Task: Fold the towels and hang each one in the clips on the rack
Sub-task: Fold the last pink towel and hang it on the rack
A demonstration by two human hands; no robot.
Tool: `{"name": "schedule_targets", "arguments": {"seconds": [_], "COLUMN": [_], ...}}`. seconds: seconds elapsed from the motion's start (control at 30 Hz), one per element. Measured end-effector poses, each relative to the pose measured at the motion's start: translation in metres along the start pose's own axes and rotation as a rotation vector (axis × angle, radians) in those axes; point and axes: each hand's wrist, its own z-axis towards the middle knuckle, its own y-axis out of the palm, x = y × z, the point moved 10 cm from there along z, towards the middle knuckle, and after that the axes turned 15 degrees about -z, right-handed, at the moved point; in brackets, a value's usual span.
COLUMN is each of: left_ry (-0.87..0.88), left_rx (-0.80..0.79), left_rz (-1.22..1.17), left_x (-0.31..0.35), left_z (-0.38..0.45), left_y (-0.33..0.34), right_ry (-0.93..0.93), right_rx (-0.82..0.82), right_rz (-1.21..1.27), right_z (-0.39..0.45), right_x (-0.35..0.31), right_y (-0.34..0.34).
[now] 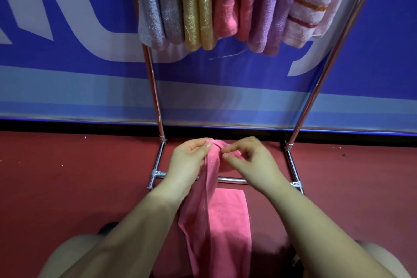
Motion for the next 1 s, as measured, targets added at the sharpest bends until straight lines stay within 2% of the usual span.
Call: {"name": "schedule_targets", "arguments": {"seconds": [0.07,0.17,0.23,0.4,0.57,0.77,0.83,1.0], "left_ry": [-0.008,-0.02,-0.011,0.025,0.104,0.15,0.166,0.206], "left_rx": [-0.085,-0.197,-0.218,-0.199,-0.135,-0.085,-0.052,0.025], "left_rz": [0.063,0.139,0.17,0.217,0.23,0.225,0.213,0.254], "left_x": [-0.001,-0.004,-0.004,0.002,0.02,0.038,0.044,0.061], "left_z": [0.0,-0.004,-0.006,-0.006,-0.003,-0.004,-0.003,-0.014], "left_y": [0.008,0.018,0.019,0.014,0.001,-0.015,-0.023,-0.039], "right_ry": [0.018,-0.025,-0.052,-0.084,-0.032,0.006,0.045,0.081], "right_rx": [0.066,-0.137,-0.226,-0.242,-0.315,-0.351,-0.328,-0.225], "right_rz": [-0.091,-0.012,0.0,-0.217,-0.356,-0.399,-0.339,0.208], "right_z": [0.004,0.001,-0.003,-0.004,-0.006,-0.015,-0.017,-0.024], "right_x": [0.012,0.009,0.005,0.006,0.026,0.048,0.055,0.034], "right_y": [-0.011,0.01,0.022,0.023,0.026,0.028,0.022,-0.009]}}
